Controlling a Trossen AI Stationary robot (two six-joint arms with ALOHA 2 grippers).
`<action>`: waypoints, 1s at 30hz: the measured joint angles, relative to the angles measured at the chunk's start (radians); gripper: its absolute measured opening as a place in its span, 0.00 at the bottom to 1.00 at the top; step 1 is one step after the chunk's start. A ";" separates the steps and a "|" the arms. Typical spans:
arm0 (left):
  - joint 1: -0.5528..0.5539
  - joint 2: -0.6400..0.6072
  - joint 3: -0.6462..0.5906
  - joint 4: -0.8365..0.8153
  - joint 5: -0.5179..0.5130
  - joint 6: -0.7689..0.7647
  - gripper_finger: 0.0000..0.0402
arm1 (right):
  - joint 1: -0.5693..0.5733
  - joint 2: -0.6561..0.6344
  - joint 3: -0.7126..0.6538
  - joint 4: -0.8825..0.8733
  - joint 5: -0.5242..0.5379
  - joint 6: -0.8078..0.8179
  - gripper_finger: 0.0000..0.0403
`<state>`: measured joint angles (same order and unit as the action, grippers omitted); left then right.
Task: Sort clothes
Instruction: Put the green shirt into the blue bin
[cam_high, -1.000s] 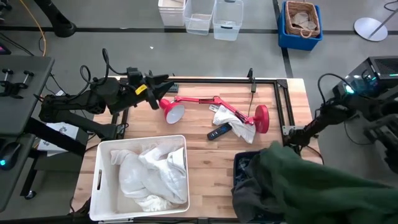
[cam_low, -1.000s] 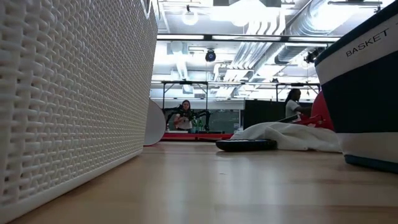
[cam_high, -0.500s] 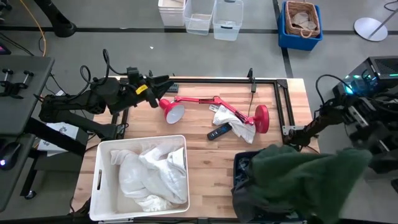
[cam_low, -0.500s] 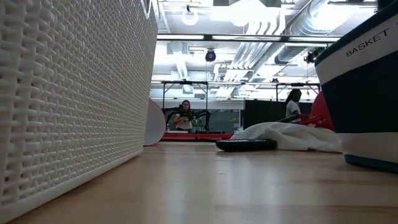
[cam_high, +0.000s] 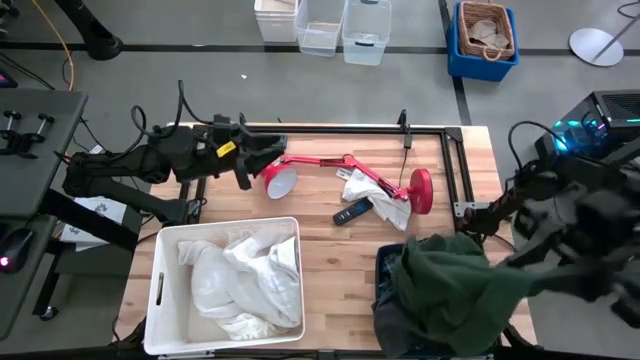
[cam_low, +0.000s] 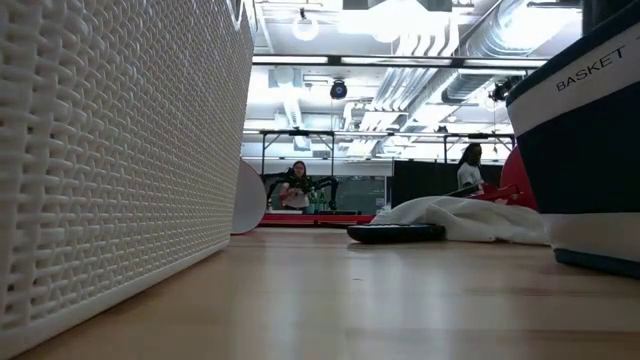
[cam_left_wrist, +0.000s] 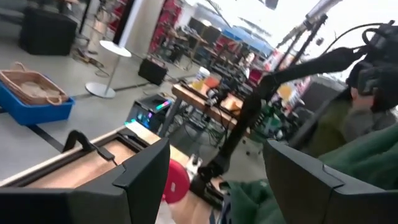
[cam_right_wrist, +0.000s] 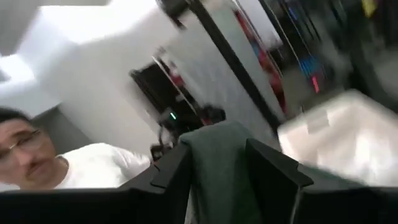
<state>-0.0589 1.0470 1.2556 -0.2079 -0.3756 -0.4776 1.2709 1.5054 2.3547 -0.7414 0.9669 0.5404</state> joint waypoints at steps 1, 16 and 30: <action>0.000 0.000 0.000 -0.008 0.009 -0.001 0.61 | 0.000 0.007 0.000 -0.065 0.008 0.123 0.36; 0.000 0.010 0.001 -0.025 0.025 -0.091 0.61 | -0.005 0.105 -0.113 -0.810 -0.578 1.580 0.36; -0.001 0.015 0.001 -0.021 -0.009 -0.121 0.61 | -0.193 0.075 -0.484 -0.796 -0.717 1.565 0.35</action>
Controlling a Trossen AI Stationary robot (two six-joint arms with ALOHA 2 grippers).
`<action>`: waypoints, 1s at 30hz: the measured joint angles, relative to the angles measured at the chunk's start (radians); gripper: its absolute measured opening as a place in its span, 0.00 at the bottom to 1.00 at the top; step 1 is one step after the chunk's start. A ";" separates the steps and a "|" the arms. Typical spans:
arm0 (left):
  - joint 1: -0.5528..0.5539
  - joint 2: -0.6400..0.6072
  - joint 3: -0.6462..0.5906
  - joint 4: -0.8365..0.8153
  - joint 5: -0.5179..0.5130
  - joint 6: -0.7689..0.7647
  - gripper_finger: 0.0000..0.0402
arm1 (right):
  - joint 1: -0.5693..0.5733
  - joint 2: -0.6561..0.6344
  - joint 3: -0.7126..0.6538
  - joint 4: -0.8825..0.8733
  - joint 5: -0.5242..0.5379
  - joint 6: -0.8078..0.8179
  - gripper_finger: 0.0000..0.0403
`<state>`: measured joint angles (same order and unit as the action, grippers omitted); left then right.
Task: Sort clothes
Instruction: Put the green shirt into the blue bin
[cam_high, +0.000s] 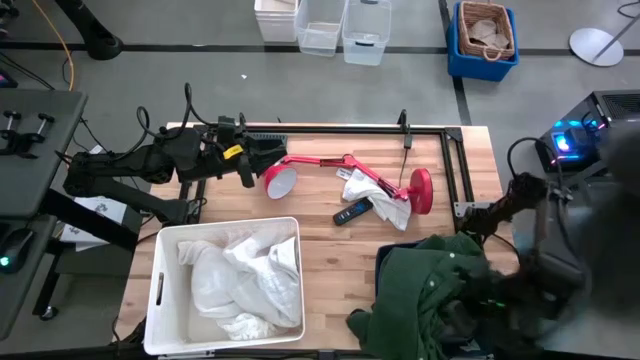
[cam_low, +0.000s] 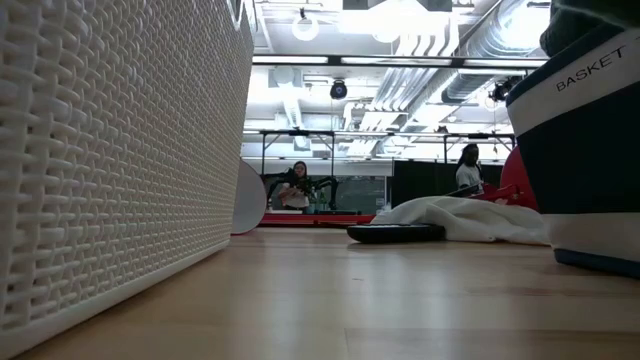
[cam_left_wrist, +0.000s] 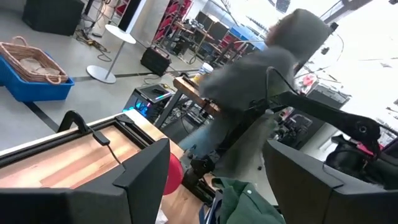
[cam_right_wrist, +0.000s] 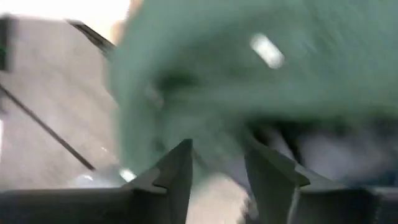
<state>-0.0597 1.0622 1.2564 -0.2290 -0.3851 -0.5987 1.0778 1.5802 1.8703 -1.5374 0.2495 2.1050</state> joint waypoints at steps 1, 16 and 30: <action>0.000 0.000 0.000 0.000 0.000 0.001 0.61 | -0.036 0.000 -0.009 0.029 0.020 -0.050 0.33; 0.000 0.000 0.000 -0.018 0.001 0.094 0.61 | -0.520 0.195 -0.021 0.329 -0.184 -0.799 0.00; 0.000 0.006 -0.001 -0.055 0.036 0.098 0.61 | -0.186 0.012 -0.296 -0.011 -0.395 -0.216 0.00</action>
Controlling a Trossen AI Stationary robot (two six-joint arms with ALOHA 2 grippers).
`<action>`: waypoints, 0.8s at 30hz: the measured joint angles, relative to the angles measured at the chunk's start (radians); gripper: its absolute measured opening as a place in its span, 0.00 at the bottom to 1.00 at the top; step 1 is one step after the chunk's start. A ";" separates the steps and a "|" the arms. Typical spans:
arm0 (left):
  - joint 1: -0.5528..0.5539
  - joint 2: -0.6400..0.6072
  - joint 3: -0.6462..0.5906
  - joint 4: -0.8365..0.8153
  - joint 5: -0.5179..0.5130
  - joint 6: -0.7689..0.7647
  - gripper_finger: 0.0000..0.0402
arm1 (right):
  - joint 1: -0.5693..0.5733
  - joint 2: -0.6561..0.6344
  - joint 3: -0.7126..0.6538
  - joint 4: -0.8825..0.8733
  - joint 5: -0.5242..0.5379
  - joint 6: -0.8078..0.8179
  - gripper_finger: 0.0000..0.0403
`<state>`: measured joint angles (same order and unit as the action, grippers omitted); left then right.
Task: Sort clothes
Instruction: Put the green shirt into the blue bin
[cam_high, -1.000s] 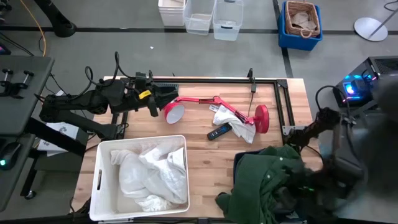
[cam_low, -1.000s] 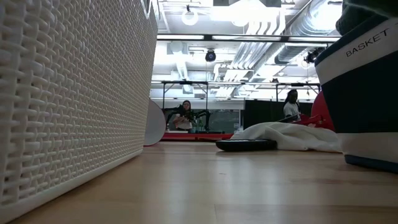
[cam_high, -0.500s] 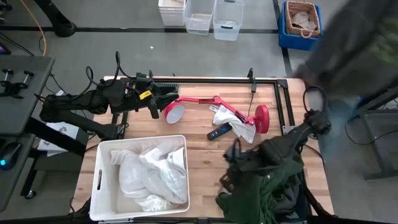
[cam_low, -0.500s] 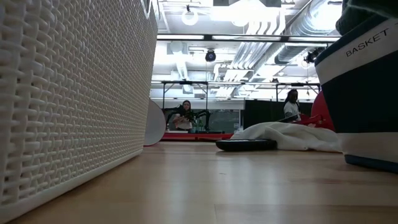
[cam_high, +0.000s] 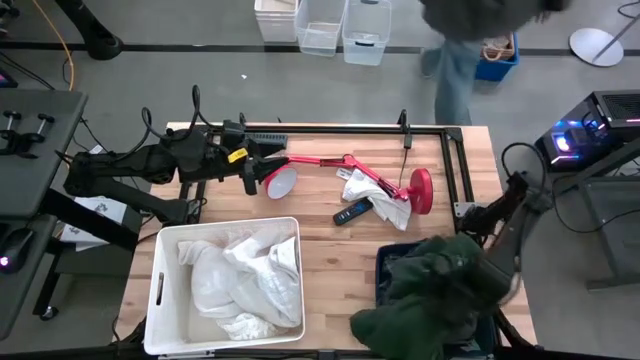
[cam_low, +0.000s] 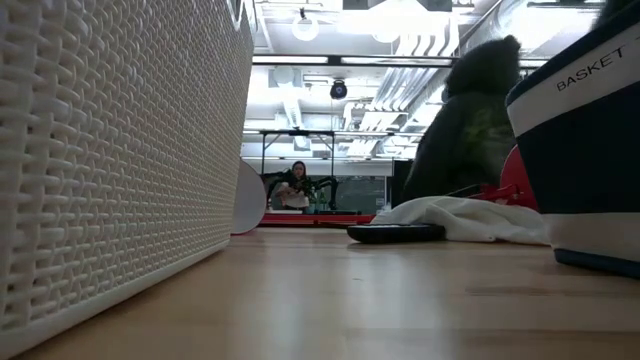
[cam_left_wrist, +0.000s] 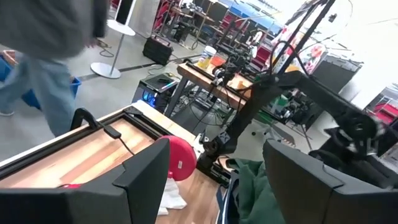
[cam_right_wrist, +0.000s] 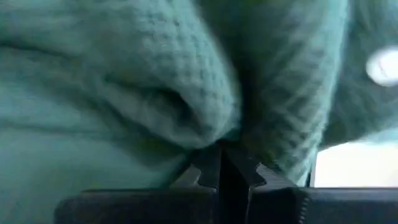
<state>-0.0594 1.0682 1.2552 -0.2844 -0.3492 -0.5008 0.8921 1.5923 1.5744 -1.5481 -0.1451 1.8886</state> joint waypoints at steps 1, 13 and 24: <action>0.000 0.003 0.000 0.000 0.000 0.000 0.61 | 0.028 -0.028 -0.060 0.043 -0.007 0.076 0.00; 0.000 0.042 0.000 -0.011 -0.004 -0.003 0.61 | 0.008 -0.092 -0.715 0.815 0.037 0.322 0.00; 0.000 0.070 0.000 -0.011 -0.006 -0.001 0.61 | -0.032 -0.136 -0.903 1.131 -0.091 0.372 0.00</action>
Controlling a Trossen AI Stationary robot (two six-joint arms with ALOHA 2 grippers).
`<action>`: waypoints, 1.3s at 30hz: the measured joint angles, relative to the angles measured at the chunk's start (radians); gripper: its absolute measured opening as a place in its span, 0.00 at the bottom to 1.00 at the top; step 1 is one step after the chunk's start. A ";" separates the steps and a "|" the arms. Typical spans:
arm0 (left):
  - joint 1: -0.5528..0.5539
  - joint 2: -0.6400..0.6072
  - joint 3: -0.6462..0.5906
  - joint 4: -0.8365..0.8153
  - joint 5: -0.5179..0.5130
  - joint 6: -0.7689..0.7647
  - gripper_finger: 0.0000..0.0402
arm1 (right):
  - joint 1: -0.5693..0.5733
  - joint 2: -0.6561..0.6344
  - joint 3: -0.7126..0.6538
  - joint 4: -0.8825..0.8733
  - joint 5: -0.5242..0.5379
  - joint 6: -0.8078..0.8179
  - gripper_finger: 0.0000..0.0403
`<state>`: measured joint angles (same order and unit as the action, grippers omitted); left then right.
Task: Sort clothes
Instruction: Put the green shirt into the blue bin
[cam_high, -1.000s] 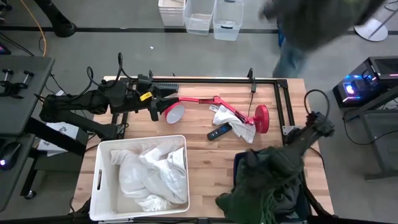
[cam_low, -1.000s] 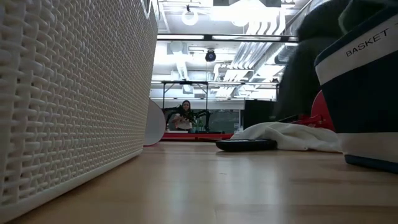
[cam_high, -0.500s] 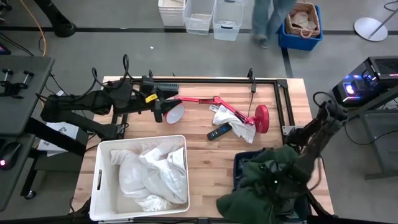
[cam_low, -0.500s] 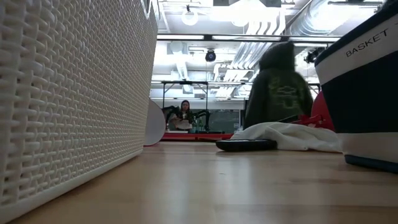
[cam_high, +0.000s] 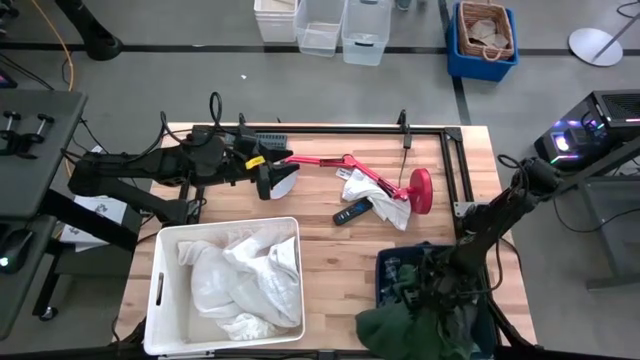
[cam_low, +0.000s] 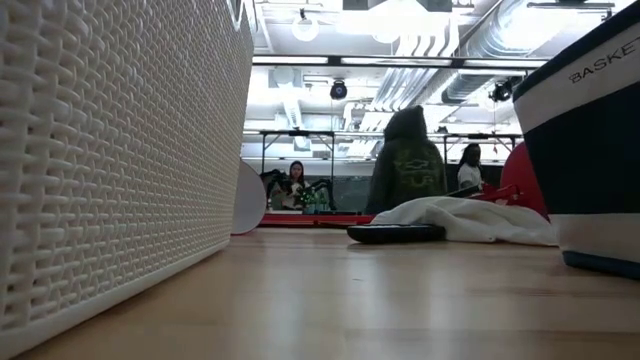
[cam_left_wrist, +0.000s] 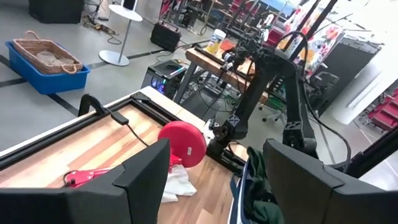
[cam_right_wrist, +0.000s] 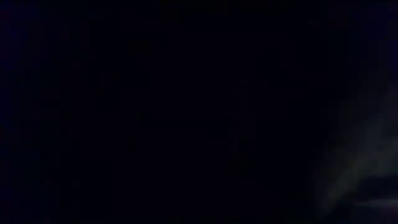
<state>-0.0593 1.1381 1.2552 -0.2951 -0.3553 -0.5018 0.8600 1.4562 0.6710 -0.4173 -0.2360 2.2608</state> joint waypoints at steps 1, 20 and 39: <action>0.000 0.001 0.000 0.001 0.000 0.005 0.61 | -0.003 -0.019 0.009 -0.025 0.029 -0.011 0.00; 0.000 0.005 0.000 0.000 -0.008 0.016 0.61 | -0.008 -0.252 0.612 -0.959 0.340 -0.116 0.00; -0.008 0.005 0.000 -0.001 -0.003 -0.019 0.61 | -0.515 0.299 0.734 -0.257 0.269 -0.938 0.00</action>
<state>-0.0673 1.1432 1.2556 -0.2958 -0.3588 -0.5213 0.3451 1.7550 1.4048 -0.6743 0.0328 1.3224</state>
